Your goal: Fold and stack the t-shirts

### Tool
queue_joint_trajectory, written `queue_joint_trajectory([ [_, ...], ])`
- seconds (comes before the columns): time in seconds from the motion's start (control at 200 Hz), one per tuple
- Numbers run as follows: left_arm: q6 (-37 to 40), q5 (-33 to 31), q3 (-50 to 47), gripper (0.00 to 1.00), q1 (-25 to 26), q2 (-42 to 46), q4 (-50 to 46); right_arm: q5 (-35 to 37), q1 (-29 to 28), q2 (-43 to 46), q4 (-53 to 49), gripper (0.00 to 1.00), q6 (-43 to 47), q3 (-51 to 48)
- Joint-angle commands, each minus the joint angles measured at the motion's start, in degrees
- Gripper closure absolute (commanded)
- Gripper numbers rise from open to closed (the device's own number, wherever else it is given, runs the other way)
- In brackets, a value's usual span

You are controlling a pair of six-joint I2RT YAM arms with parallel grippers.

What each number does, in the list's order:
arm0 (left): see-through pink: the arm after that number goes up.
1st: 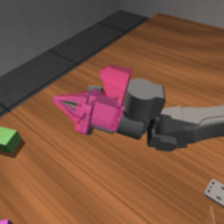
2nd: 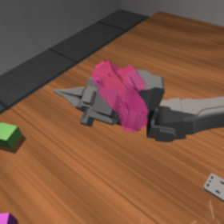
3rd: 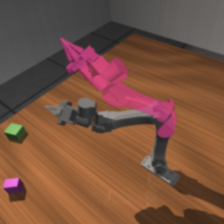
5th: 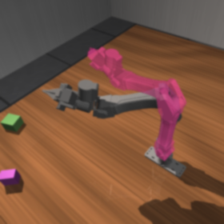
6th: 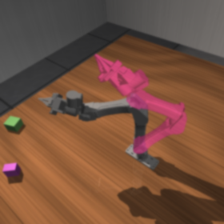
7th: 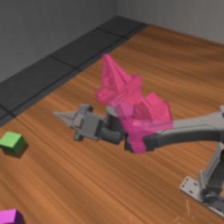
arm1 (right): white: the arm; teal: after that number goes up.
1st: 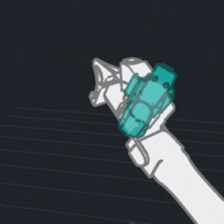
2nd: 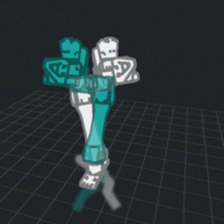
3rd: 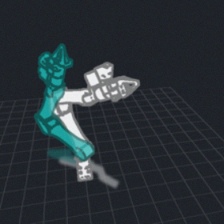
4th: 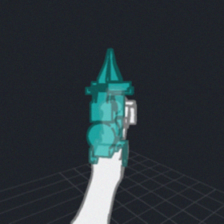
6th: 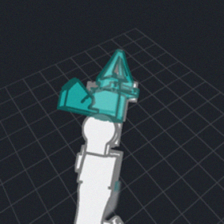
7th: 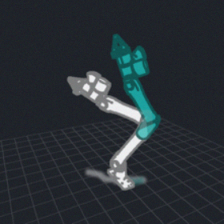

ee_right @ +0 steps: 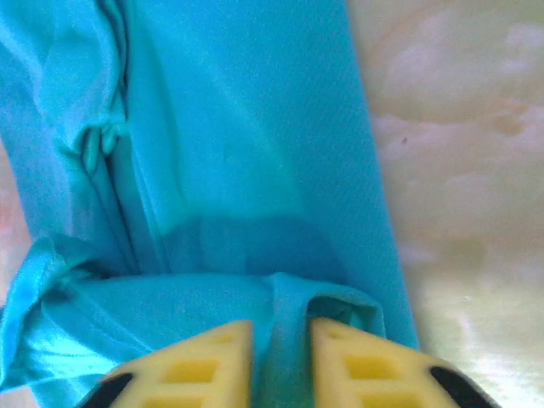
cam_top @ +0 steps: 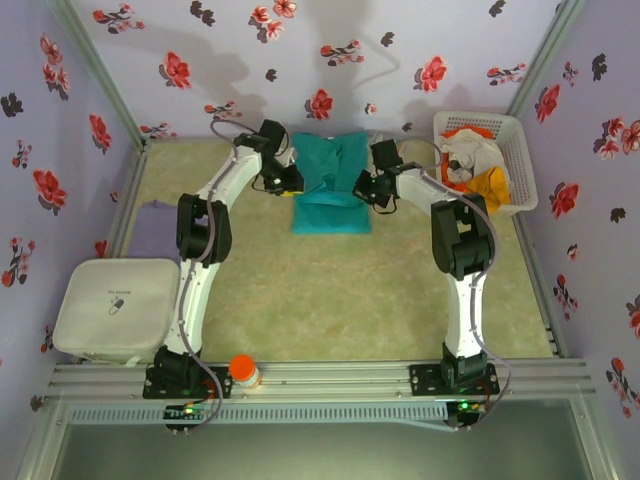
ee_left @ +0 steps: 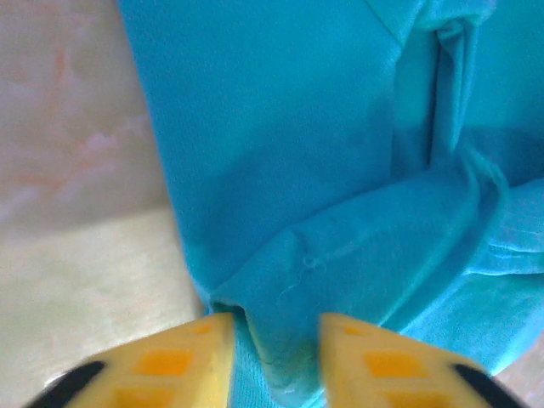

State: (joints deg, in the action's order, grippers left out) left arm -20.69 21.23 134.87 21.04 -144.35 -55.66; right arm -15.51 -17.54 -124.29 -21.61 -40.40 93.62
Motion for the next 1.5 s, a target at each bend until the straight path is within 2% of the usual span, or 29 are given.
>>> queue_joint_trajectory([
  [0.0, 1.05, -0.23, 3.36, 0.47, -1.15, -0.35, 0.52, -0.13, 1.14, -0.28, 2.53, 0.5, -0.4, 2.37],
  [0.085, 2.4, -2.33, 2.84, 0.43, -1.34, 2.13, -0.24, 0.64, 1.15, 1.74, 2.68, 0.36, 0.47, 1.13],
  [0.245, 3.65, -6.22, -4.67, 0.42, -1.53, 10.18, -1.07, 0.87, 1.13, 7.26, 2.28, 0.3, 0.72, -4.15],
  [0.375, 0.97, -3.71, -18.92, 0.42, -1.53, 17.78, 2.74, 0.1, 1.19, 11.36, 1.86, 0.31, -0.68, -11.07],
  [0.515, -2.98, 1.02, -34.92, 0.47, -1.49, 24.05, 12.07, -0.37, 1.1, 15.98, 3.76, 0.35, -1.54, -19.16],
  [0.705, -5.8, 3.77, -44.86, 0.53, -0.19, 27.41, 17.72, 0.8, -1.06, 17.87, 2.65, 0.41, -0.5, -23.22],
  [1.005, -11.13, 3.47, -51.54, 0.58, 1.33, 25.57, 22.61, 6.67, -4.25, 15.73, 1.24, 0.5, -0.12, -23.89],
  [1.195, -12.07, 3.04, -49.5, 0.6, 2.3, 23.79, 23.3, 7.97, -4.96, 13.77, 1.6, 0.59, -0.29, -22.61],
  [1.495, -13.48, 2.74, -46.19, 0.63, 3.13, 21.59, 23.92, 9.16, -5.05, 12.68, 2.77, 0.61, -0.64, -22.22],
])
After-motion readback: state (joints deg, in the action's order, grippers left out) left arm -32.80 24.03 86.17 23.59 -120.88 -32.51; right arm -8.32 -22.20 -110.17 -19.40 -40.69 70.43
